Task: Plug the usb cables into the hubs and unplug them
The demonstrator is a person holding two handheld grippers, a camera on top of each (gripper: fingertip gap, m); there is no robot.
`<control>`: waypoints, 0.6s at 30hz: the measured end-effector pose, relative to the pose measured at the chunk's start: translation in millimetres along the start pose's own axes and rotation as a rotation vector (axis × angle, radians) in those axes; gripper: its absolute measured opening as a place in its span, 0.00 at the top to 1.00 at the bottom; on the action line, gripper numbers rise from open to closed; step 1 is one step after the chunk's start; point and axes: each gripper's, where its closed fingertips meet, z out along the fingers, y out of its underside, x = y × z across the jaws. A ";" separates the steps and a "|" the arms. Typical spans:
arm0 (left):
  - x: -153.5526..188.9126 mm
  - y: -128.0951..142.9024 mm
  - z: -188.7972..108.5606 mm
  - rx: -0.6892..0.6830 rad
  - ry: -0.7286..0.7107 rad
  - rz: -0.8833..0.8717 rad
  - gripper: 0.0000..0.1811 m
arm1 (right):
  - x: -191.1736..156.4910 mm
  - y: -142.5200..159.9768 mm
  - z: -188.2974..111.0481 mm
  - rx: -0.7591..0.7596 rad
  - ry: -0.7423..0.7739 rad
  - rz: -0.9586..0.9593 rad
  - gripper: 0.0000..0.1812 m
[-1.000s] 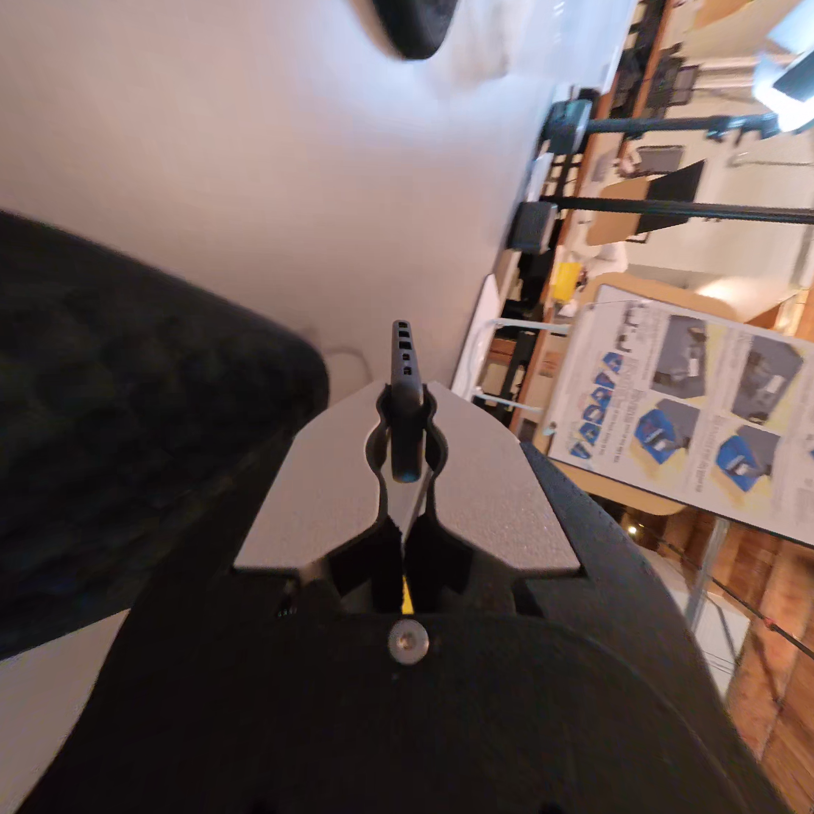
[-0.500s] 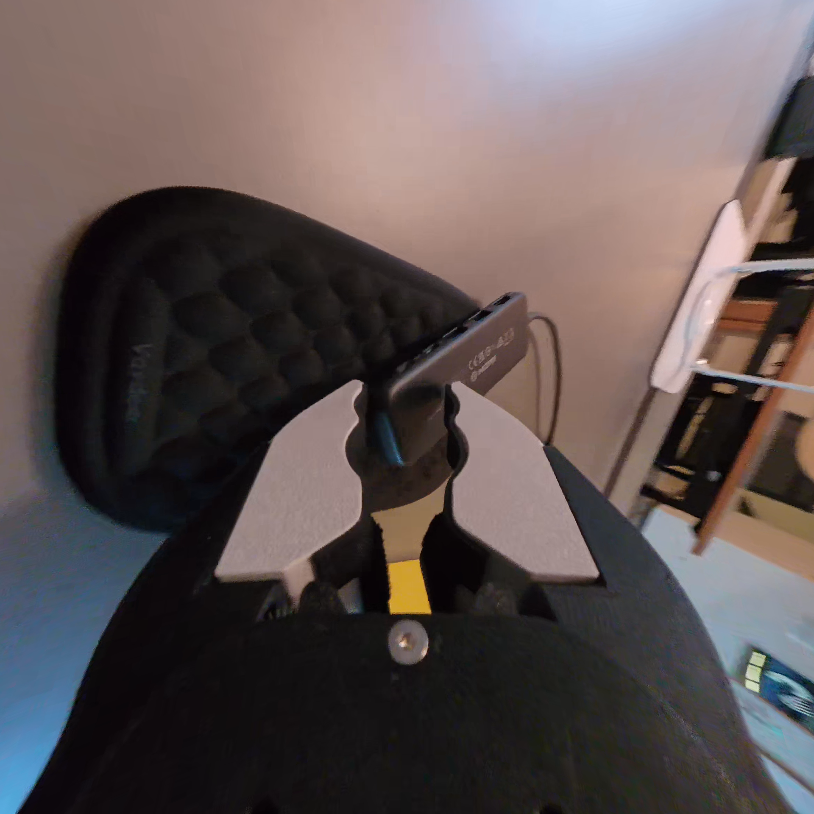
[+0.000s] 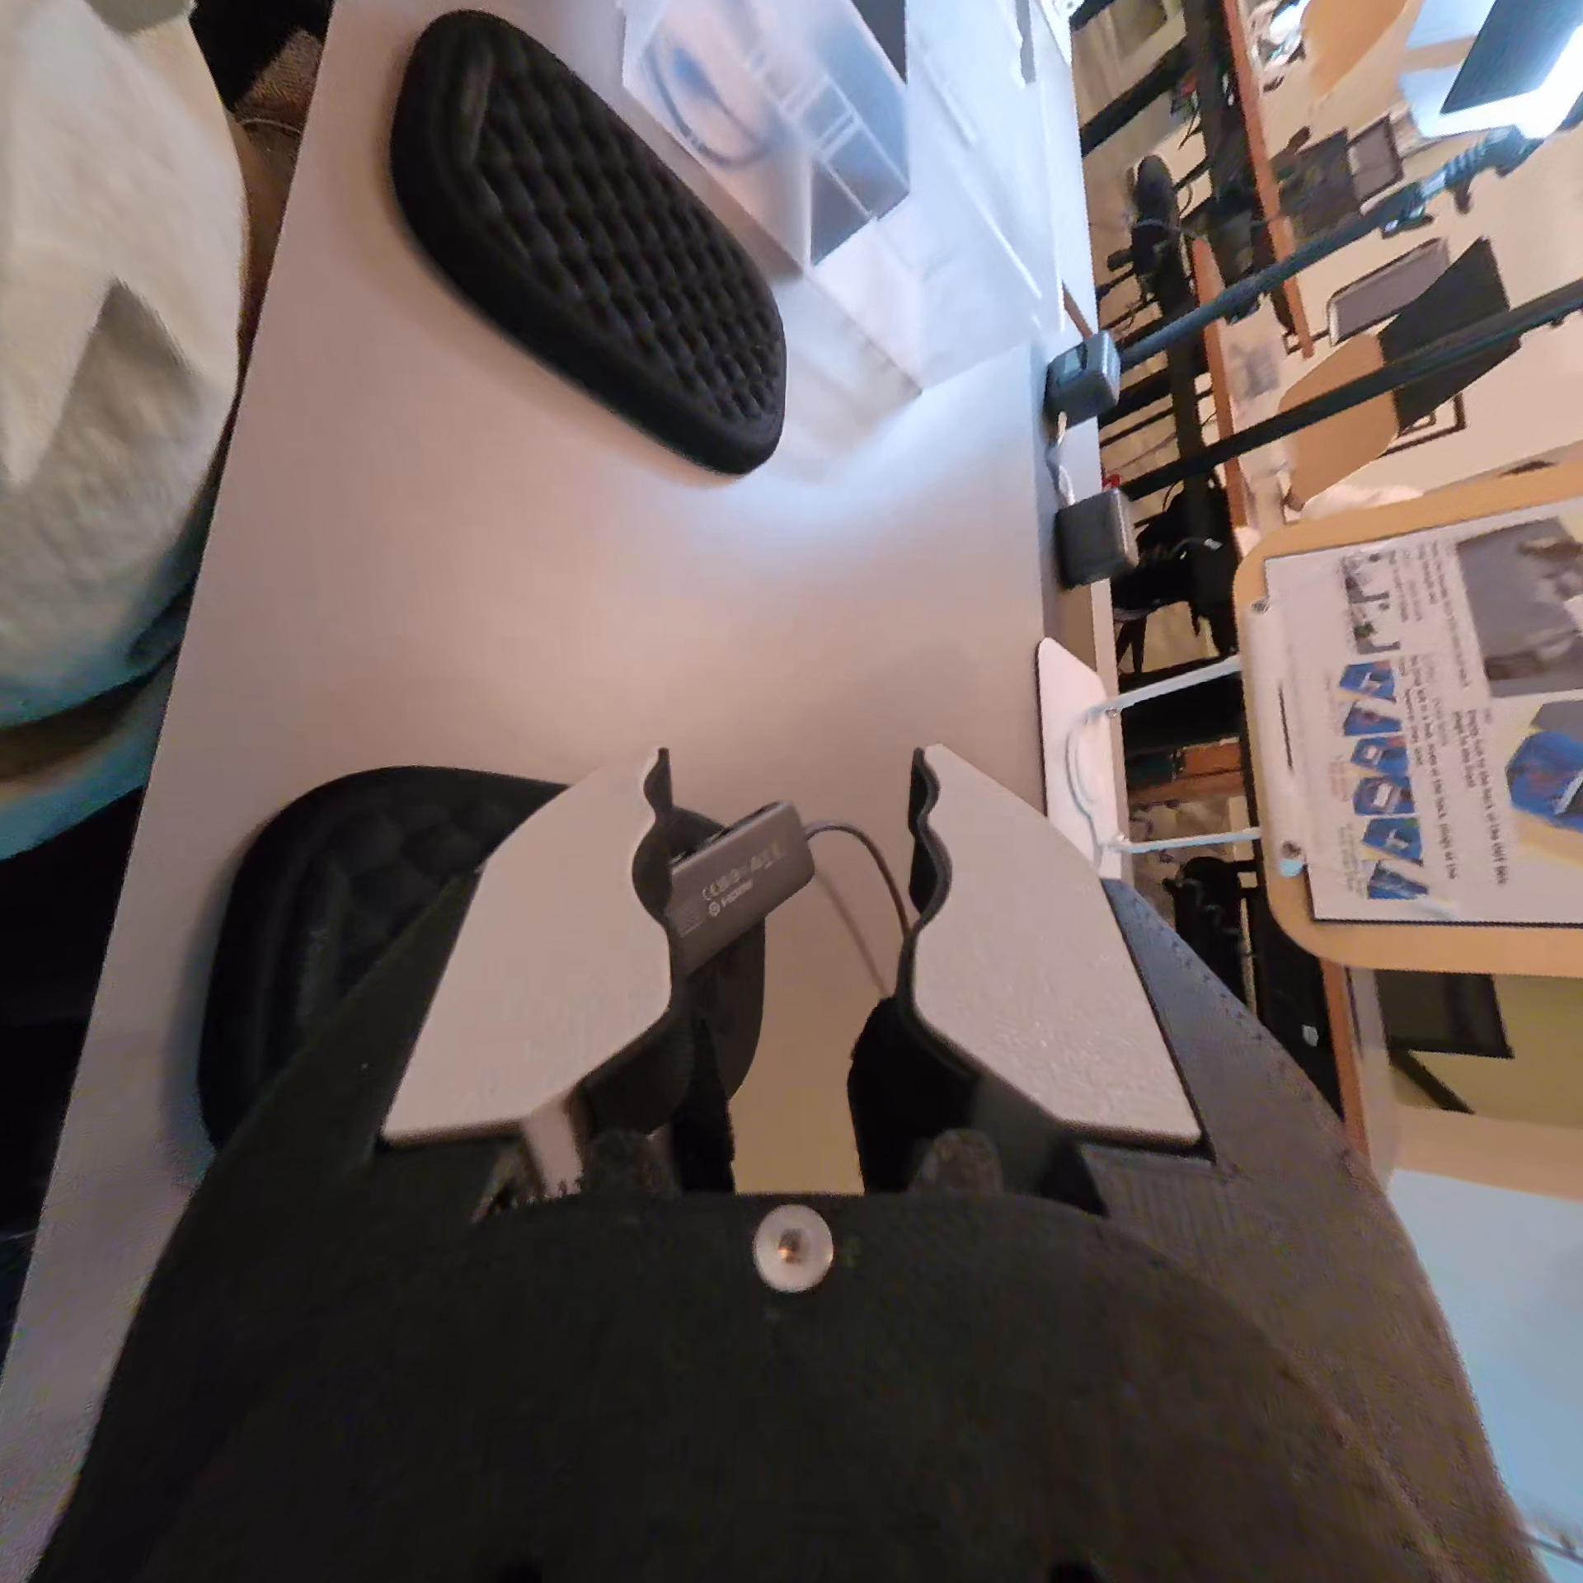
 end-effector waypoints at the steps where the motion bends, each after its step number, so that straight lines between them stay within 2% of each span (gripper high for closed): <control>1: -1.8 2.5 4.9 -0.050 0.019 0.003 0.86 | 0.0 -2.6 1.1 0.005 0.003 -0.011 0.71; 5: -8.6 5.6 18.9 -0.188 0.064 0.046 0.85 | -2.8 -1.7 6.0 -0.027 -0.007 -0.039 0.71; 12: -13.3 12.8 35.4 -0.333 0.137 0.075 0.85 | -1.4 4.5 6.0 -0.045 0.010 -0.043 0.72; 18: -11.0 5.1 38.7 -0.333 0.137 0.098 0.93 | -1.1 5.2 8.8 -0.046 0.019 -0.051 0.72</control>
